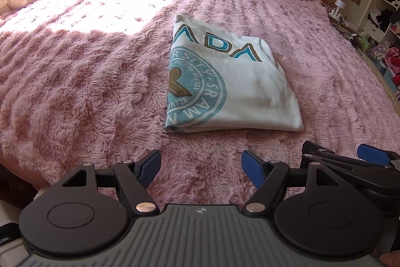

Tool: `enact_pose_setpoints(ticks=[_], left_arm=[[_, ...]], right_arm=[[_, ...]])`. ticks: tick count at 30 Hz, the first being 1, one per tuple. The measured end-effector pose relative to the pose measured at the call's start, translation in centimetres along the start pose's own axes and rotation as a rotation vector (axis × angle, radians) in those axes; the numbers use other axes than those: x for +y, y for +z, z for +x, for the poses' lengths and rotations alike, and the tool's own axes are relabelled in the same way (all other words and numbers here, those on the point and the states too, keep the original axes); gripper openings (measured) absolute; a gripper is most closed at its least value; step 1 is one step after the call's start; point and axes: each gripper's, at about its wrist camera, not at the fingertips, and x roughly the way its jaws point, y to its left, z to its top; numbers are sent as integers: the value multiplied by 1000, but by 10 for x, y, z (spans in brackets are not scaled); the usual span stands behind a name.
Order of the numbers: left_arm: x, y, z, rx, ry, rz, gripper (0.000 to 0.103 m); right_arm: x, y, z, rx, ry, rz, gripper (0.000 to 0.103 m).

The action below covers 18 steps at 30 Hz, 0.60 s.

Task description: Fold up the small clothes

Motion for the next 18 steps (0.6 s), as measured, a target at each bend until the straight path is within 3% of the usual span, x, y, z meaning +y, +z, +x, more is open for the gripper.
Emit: enact_pose_setpoints(ticks=[18], left_arm=[[-3, -1, 3, 25, 4, 3, 80]], right_arm=[[-2, -2, 3, 21, -5, 14, 82]])
